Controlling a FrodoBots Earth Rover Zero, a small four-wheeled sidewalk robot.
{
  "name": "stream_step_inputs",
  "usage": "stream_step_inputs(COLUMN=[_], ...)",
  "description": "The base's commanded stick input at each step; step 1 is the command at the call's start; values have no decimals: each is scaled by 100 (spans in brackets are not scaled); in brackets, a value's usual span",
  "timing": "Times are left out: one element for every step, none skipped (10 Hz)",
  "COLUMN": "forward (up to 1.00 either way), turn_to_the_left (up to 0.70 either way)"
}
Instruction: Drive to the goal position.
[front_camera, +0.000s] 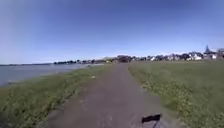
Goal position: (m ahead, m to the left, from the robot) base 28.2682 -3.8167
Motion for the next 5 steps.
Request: stream_step_inputs(forward=[70, 70, 70, 70, 70], turn_to_the_left=[0, 0, 0, 0, 0])
